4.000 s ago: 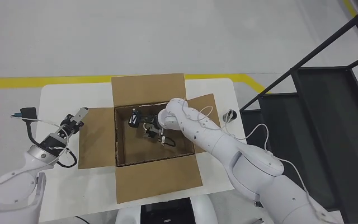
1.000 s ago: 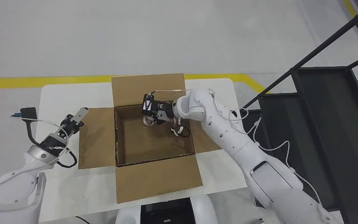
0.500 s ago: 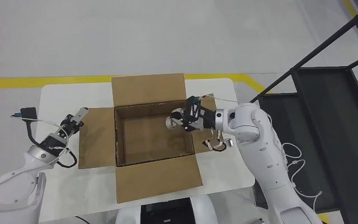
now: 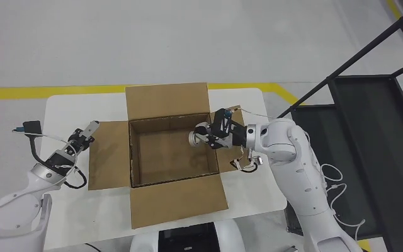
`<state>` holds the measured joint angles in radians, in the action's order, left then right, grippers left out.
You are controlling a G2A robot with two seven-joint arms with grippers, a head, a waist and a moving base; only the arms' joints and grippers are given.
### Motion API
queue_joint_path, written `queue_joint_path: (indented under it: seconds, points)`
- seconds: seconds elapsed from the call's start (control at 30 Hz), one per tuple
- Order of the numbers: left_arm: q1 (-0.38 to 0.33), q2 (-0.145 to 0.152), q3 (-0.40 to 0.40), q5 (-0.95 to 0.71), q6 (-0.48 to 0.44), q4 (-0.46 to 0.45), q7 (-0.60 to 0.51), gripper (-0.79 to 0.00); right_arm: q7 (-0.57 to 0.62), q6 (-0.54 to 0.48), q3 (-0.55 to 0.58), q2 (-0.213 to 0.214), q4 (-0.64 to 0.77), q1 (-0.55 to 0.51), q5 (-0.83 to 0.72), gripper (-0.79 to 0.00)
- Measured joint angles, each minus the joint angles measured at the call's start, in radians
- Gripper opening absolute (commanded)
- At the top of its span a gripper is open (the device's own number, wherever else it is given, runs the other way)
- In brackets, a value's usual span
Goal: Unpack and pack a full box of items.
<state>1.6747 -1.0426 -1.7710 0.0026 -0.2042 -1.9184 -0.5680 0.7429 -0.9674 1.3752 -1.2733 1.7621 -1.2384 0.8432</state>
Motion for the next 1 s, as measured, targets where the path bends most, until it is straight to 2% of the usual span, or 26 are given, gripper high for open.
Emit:
queue_joint_path:
  seconds: [0.3,0.5,0.77,0.87,1.0]
  points:
    - [0.0,0.0,0.0,0.0,0.0,0.0,0.0,0.0,-0.017,0.021,0.023,0.005,0.01,-0.006,0.009,-0.785]
    - [0.0,0.0,0.0,0.0,0.0,0.0,0.0,0.0,0.007,0.051,0.217,0.042,0.041,-0.064,-0.027,-0.785]
    - [0.0,0.0,0.0,0.0,0.0,0.0,0.0,0.0,0.103,0.097,0.528,0.092,0.072,-0.217,-0.157,-0.785]
    - [0.0,0.0,0.0,0.0,0.0,0.0,0.0,0.0,0.157,0.099,0.6,0.106,0.079,-0.281,-0.176,-0.785]
    - [0.0,0.0,0.0,0.0,0.0,0.0,0.0,0.0,0.204,0.093,0.628,0.122,0.076,-0.367,-0.164,-0.785]
